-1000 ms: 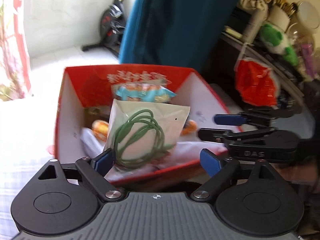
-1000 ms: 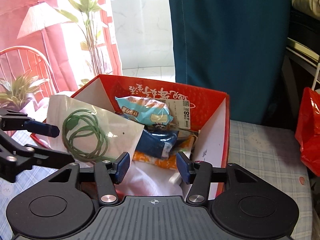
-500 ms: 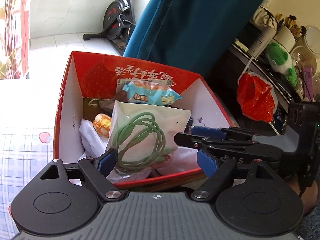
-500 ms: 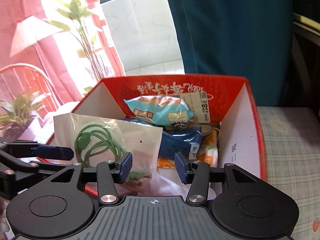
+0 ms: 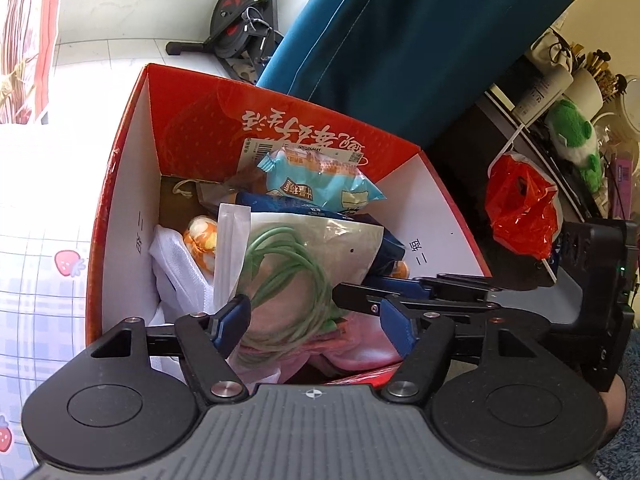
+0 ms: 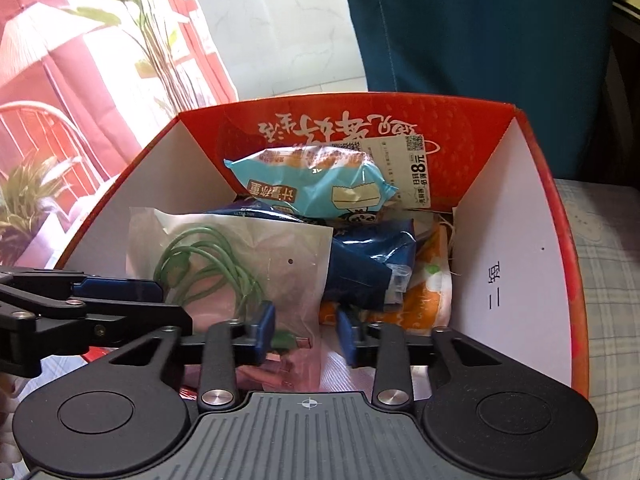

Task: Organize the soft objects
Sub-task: 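Press the cable bag down into the box with both grippers, then withdraw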

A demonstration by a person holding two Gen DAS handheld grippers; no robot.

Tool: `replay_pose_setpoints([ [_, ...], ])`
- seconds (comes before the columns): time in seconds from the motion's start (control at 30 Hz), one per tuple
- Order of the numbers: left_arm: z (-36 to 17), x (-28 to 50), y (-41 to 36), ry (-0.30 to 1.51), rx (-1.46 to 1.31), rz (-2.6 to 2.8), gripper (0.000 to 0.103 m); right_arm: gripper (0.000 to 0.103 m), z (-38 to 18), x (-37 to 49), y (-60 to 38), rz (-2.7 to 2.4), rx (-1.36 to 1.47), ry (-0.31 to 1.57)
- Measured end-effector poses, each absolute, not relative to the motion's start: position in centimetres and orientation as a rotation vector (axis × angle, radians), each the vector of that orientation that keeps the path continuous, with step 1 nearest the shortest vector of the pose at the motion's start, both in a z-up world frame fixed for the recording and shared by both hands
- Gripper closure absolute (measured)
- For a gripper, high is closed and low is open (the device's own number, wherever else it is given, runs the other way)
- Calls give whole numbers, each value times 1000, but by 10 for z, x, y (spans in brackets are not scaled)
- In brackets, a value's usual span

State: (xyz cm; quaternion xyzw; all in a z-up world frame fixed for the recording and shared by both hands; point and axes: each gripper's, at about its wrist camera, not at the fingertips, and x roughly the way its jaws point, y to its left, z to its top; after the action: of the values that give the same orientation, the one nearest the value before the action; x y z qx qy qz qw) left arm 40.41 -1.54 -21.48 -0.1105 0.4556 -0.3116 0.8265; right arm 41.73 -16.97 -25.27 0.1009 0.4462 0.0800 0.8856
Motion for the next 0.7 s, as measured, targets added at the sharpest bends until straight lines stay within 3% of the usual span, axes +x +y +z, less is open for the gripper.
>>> replay_pose_setpoints([
  [0.13, -213, 404, -13, 978, -242, -668, 31, 87, -255, 420, -166, 168, 181, 949],
  [0.47, -202, 409, -5, 1054, -274, -667, 32, 88, -258, 419, -163, 154, 186, 954],
  [0.7, -198, 413, -3, 1092, -225, -643, 45, 88, -259, 420, -164, 158, 196, 954],
])
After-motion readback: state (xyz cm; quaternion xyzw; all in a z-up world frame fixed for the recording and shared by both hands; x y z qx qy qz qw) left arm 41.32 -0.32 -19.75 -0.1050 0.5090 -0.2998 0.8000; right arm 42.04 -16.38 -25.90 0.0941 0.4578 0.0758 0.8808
